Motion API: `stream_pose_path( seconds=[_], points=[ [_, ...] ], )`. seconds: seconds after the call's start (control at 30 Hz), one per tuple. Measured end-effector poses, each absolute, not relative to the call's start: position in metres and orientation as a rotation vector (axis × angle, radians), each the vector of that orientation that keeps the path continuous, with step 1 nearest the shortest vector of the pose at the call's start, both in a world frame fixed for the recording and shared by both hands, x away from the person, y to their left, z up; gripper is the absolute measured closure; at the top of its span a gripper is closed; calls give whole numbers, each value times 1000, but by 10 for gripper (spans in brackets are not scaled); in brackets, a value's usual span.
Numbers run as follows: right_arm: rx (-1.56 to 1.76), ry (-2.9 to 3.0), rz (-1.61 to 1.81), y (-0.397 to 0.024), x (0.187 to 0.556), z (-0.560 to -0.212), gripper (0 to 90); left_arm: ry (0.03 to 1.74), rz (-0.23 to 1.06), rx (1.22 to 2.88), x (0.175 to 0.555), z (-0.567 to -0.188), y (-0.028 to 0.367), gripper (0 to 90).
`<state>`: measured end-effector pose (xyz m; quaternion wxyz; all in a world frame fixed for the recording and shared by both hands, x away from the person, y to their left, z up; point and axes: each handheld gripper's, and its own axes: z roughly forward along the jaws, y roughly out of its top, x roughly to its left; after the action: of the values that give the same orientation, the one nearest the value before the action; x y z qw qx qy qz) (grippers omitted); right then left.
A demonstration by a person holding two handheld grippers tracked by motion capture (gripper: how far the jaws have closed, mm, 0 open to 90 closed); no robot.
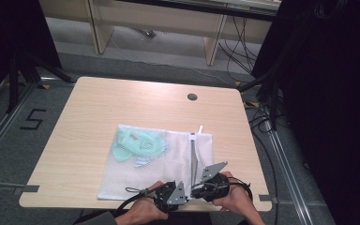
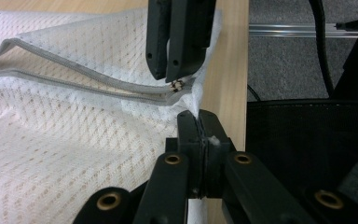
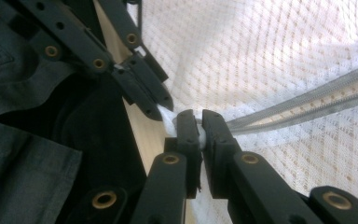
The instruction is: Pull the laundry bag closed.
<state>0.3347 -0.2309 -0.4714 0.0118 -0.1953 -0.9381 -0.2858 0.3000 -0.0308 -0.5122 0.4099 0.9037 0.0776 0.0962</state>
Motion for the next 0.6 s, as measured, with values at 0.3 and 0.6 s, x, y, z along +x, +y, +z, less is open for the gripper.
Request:
stream_pose_path(
  seconds=[0.3,0.6],
  points=[
    [-647,-2910,-868,-230,340,-476,865,171,220,2309,302,-510,-29,890],
    [-641,-2913,-843,-226,345,-478,864,215,206,2277,302,-511,-29,891]
  ],
)
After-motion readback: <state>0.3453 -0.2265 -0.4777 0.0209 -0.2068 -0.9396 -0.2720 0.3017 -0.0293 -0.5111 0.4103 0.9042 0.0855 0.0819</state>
